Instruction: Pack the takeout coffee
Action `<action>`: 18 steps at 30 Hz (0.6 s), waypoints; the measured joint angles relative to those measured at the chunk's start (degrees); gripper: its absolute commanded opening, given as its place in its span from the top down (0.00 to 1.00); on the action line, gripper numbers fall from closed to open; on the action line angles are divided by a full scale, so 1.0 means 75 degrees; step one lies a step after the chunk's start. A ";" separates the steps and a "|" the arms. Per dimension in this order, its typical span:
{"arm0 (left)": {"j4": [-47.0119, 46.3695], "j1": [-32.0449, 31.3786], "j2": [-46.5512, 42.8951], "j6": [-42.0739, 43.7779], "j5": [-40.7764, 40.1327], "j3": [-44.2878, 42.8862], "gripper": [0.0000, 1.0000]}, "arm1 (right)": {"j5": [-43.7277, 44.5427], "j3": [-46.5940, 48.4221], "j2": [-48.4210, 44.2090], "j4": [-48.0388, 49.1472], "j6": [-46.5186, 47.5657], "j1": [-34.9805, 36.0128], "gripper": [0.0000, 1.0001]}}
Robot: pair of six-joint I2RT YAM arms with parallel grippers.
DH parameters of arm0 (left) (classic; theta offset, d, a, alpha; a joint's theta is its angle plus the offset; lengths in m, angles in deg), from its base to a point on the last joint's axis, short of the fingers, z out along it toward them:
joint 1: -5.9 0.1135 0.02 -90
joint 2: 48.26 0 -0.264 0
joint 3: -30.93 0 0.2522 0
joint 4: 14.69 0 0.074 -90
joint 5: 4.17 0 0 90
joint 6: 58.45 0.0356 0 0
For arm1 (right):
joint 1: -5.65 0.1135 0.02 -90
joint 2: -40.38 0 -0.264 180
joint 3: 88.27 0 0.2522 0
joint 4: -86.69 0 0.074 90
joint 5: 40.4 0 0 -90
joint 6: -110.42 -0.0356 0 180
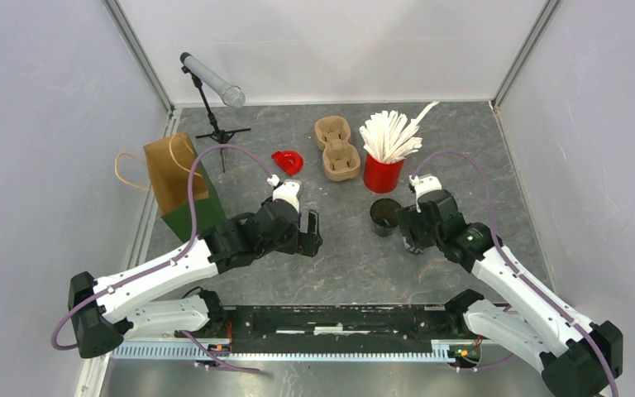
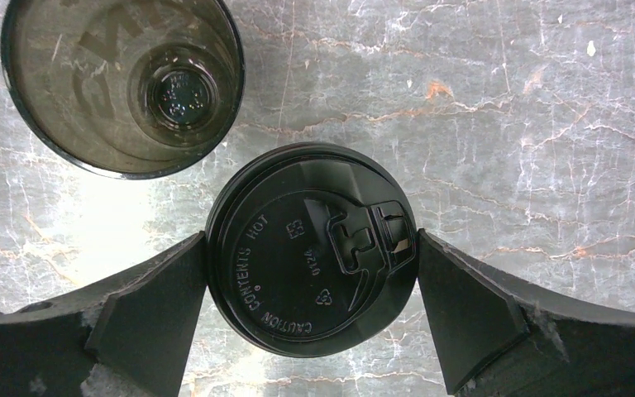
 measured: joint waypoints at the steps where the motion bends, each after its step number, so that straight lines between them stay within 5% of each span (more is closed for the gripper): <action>1: 0.0000 0.0000 0.0000 0.0000 0.0003 0.0000 0.00 | -0.0017 0.0000 0.0047 -0.0035 0.0032 0.0000 0.02; 9: -0.0434 0.0000 0.0087 -0.0015 0.0507 0.0000 0.12 | -0.0332 -0.0015 0.0099 -0.0041 0.0096 0.0000 0.02; 18: -0.3383 0.0000 0.2095 -0.1116 0.2433 0.0023 0.00 | -0.0539 -0.0411 -0.0393 -0.0038 0.0009 0.0003 0.02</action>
